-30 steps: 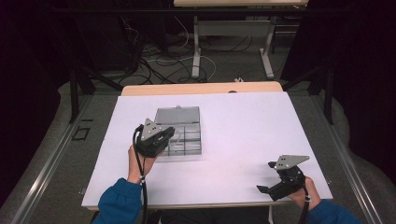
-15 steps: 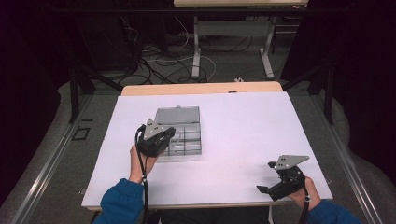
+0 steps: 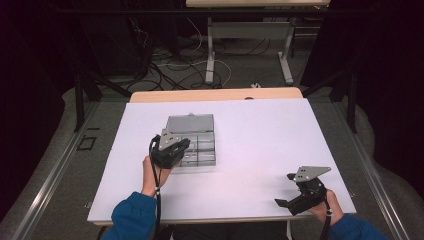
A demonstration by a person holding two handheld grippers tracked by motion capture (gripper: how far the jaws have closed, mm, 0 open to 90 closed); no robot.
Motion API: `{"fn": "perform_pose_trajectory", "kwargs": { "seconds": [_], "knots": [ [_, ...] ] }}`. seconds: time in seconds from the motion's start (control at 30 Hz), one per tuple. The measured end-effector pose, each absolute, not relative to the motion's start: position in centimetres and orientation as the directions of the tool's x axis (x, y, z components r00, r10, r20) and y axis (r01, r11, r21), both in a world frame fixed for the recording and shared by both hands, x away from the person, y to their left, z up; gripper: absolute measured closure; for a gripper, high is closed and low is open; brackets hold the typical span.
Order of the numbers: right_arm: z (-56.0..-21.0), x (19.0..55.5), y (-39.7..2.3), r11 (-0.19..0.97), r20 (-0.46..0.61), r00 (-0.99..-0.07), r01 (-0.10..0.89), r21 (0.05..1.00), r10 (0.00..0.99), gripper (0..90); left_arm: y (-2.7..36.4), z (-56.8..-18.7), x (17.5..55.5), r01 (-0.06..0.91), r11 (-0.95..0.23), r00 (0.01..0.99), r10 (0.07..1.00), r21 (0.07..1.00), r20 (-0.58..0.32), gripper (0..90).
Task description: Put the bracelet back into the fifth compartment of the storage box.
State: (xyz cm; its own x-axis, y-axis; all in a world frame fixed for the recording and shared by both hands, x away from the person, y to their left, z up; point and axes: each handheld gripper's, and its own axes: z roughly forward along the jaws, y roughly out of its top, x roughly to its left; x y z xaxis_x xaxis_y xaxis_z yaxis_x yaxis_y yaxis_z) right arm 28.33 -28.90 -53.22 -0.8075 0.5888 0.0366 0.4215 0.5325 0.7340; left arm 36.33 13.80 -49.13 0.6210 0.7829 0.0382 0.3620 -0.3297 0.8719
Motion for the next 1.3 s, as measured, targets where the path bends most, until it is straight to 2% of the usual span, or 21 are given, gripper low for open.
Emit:
{"fn": "perform_pose_trajectory", "kwargs": {
  "seconds": [0.8, 1.3],
  "knots": [
    [-53.1, 28.3, -28.9, 0.536, 0.043, -0.810, 0.426, 0.729, 0.585, 0.8, 13.7, -51.7, 37.6, 0.451, -0.363, 0.611, 0.792, 0.815, 0.014, 85.3],
    [-53.1, 28.3, -28.9, 0.539, 0.040, -0.812, 0.423, 0.728, 0.582, 0.9, 14.2, -52.5, 38.3, 0.512, -0.364, 0.561, 0.828, 0.778, 0.018, 85.0]
  ]
}}
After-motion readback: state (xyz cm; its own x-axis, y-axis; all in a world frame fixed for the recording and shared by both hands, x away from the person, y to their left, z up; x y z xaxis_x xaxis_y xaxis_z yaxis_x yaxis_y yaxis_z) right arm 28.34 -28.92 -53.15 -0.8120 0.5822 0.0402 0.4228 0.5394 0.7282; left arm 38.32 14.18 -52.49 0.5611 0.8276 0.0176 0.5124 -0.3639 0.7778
